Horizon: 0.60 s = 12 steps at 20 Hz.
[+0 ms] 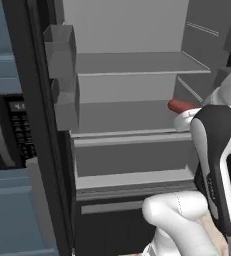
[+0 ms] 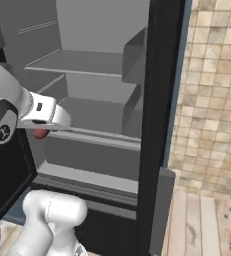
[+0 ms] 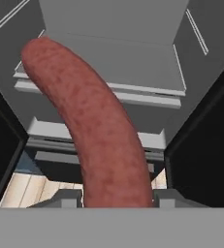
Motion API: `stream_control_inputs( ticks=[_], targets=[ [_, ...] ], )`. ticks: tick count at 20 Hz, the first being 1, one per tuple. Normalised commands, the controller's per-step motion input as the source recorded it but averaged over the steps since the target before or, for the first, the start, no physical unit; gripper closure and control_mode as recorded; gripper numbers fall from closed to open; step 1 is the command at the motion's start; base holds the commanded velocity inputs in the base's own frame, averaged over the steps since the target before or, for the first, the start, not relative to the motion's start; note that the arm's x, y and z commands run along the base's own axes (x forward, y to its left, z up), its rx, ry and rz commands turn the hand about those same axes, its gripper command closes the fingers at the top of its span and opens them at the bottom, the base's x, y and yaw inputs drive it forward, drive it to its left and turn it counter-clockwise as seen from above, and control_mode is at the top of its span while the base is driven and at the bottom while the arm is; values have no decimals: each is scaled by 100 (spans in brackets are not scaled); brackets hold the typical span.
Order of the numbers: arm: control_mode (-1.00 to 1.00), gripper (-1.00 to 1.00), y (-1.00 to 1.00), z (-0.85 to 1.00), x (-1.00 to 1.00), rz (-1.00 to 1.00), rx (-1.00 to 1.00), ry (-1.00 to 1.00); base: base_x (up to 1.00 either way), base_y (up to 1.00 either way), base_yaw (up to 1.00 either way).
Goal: Retrieve the sausage and cheese from the fridge and place them on the cutting board on the counter.
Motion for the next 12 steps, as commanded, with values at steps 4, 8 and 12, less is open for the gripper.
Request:
stream_control_inputs(
  ticks=[4,8,12],
  targets=[
    [100,100,0,0,0,0,0,0,-70,17,50],
    [100,100,0,0,0,0,0,0,-1,-2,93],
    [100,100,0,0,0,0,0,0,0,0,100]
  ],
)
